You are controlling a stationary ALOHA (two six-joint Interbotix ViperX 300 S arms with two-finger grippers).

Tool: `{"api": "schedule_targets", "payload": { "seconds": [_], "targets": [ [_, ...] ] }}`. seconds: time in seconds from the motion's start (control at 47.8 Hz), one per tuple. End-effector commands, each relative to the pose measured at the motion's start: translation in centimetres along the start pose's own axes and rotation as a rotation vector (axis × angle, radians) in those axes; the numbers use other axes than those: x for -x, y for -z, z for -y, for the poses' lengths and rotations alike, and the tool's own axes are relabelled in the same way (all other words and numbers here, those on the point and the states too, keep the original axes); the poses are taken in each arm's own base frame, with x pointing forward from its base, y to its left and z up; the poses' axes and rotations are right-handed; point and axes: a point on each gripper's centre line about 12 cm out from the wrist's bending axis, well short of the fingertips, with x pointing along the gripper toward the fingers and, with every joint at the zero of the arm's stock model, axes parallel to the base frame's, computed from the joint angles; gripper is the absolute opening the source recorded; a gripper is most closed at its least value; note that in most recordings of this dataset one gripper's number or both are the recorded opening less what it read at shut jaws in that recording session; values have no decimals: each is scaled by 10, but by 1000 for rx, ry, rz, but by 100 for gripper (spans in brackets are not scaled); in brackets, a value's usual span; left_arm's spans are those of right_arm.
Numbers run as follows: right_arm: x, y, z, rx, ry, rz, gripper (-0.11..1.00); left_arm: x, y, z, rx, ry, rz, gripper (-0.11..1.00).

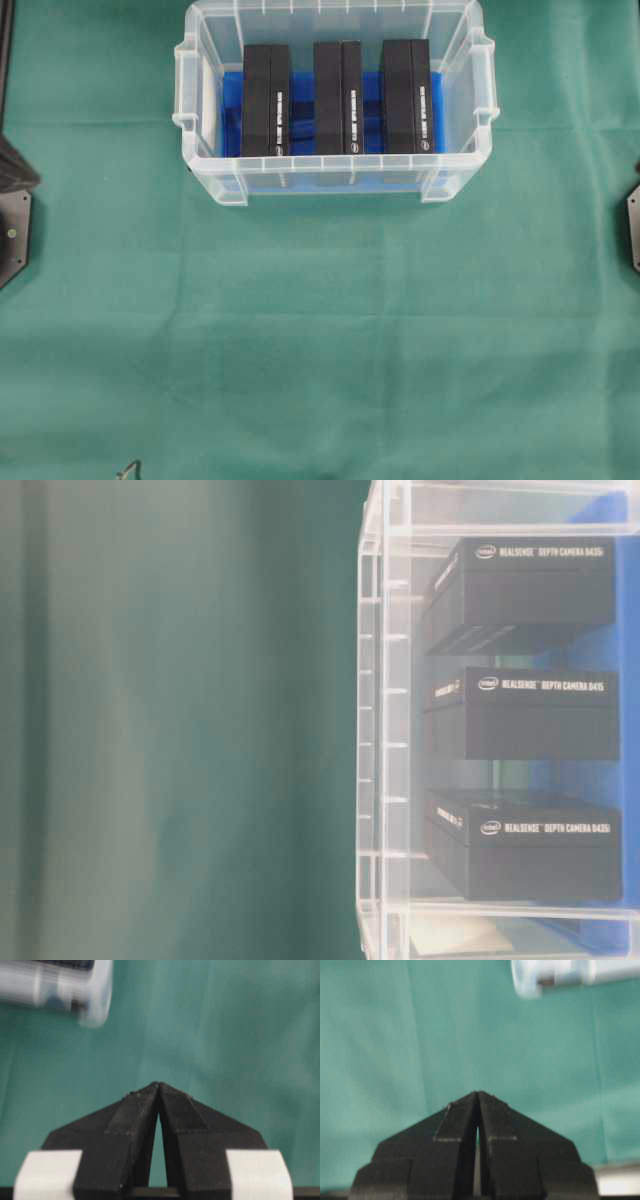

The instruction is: Take the box out of the case with both arms.

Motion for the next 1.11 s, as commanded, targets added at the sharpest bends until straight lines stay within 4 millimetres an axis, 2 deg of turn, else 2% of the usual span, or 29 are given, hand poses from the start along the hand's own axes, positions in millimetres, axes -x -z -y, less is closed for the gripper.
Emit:
{"api": "schedule_targets", "payload": {
  "seconds": [0.0,0.126,0.335,0.461,0.586,0.817,0.921,1.089],
  "targets": [
    [4,4,1,-3,27,-77,1,5,3,1,15,-14,-63,2],
    [0,7,3,-2,55,-140,1,3,9,1,26,-39,-140,2],
    [-5,5,4,-21,75,-158,1,-2,6,1,52,-51,-156,2],
    [-5,5,4,-115,84,-157,1,-3,6,1,140,-62,-155,2],
    [-6,4,8,-360,123,-165,1,-4,5,1,384,-86,-152,2],
    [-11,0,13,-815,194,-125,1,-7,4,-3,1091,-182,-140,2],
    [-12,-1,12,-966,207,-111,1,-7,7,-3,1310,-224,-140,2],
    [-14,-3,12,-1091,219,-98,1,-9,8,-3,1352,-262,-149,2]
  ]
}}
